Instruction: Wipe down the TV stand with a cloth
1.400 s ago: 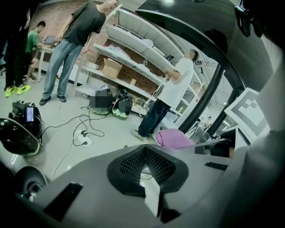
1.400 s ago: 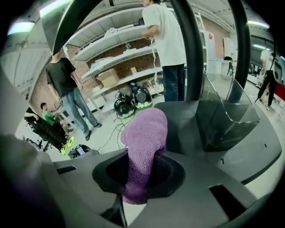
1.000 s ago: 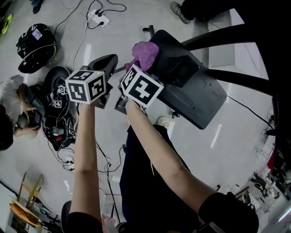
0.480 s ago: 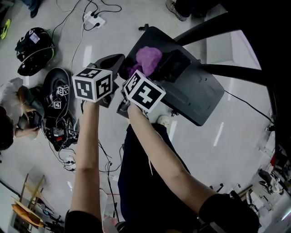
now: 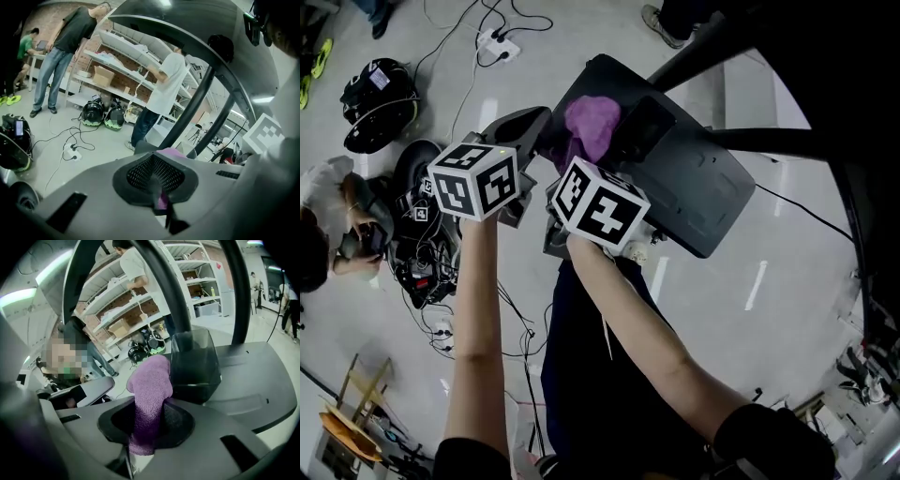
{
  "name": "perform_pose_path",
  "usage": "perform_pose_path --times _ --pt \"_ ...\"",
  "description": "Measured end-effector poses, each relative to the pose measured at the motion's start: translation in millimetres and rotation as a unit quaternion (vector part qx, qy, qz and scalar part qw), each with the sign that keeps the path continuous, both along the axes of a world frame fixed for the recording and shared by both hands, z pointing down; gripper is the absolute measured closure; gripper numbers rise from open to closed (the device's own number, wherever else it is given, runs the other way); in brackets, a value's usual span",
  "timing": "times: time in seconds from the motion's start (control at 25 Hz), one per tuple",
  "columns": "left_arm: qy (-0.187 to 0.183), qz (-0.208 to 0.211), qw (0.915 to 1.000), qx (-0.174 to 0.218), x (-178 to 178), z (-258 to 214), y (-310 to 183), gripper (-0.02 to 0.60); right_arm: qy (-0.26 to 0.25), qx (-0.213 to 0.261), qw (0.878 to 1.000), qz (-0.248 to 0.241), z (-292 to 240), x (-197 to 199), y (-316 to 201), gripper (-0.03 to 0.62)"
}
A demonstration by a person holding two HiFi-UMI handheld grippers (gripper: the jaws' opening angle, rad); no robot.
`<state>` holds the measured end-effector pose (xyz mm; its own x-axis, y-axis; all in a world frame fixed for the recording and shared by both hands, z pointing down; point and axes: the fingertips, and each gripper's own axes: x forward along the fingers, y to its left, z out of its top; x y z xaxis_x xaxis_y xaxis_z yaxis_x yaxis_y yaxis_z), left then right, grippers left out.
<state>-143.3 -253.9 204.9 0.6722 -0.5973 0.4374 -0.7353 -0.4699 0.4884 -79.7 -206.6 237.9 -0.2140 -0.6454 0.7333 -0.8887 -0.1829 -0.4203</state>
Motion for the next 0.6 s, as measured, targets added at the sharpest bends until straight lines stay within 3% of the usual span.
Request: perform_pose_path --times 0.16,0.32,0.6 --pt "-0.006 0.018 0.9996 0.020 23 -27 8 0.577 -0.014 0.026 0.997 -0.068 -30 13 11 0.505" --pt "0.006 0.034 0.9989 0.031 54 -46 21 0.577 0.027 0.073 0.987 -0.140 -66 46 23 0.505" --pt "0.030 0.047 0.9978 0.035 107 -58 32 0.577 0.069 0.101 0.977 -0.174 -91 141 12 0.505"
